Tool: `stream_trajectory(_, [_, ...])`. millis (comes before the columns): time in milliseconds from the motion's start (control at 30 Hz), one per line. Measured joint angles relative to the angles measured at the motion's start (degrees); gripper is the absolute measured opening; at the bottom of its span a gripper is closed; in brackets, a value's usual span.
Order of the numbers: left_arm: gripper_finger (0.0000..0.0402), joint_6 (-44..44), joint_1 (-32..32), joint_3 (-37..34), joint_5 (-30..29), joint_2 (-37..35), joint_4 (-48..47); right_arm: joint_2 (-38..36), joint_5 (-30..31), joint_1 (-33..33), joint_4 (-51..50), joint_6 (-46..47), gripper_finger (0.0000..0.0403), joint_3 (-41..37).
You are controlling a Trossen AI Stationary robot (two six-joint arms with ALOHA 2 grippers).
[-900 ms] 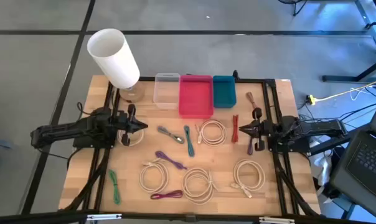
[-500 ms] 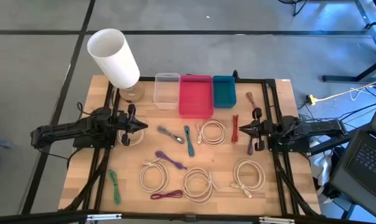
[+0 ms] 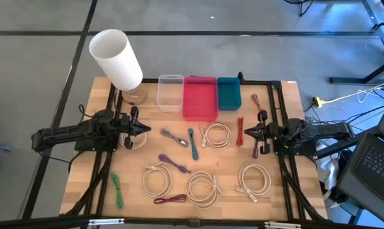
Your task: Pick & Place USB Port
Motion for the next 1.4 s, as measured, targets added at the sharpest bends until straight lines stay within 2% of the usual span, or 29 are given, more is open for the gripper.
stream_trajectory(767, [0.0004,-0.02,0.01,0.01,0.0,-0.01,0.0,0.0,-0.01,-0.01,0.7,0.11,0.0033,-0.01])
stream_trajectory(1000, [0.0004,-0.01,0.0,0.0,0.02,-0.01,0.38,0.0,-0.35,0.0,1.22,7.62,0.0033,0.0])
stream_trajectory(1133, [0.0004,0.61,0.0,-0.04,-0.09,0.0,2.78,0.0,-0.48,0.02,2.74,12.23,0.0033,-0.02])
stream_trajectory(1400, [0.0004,3.41,-0.07,-0.03,0.15,0.01,16.98,0.0,-0.64,0.0,10.67,15.11,0.0033,-0.02])
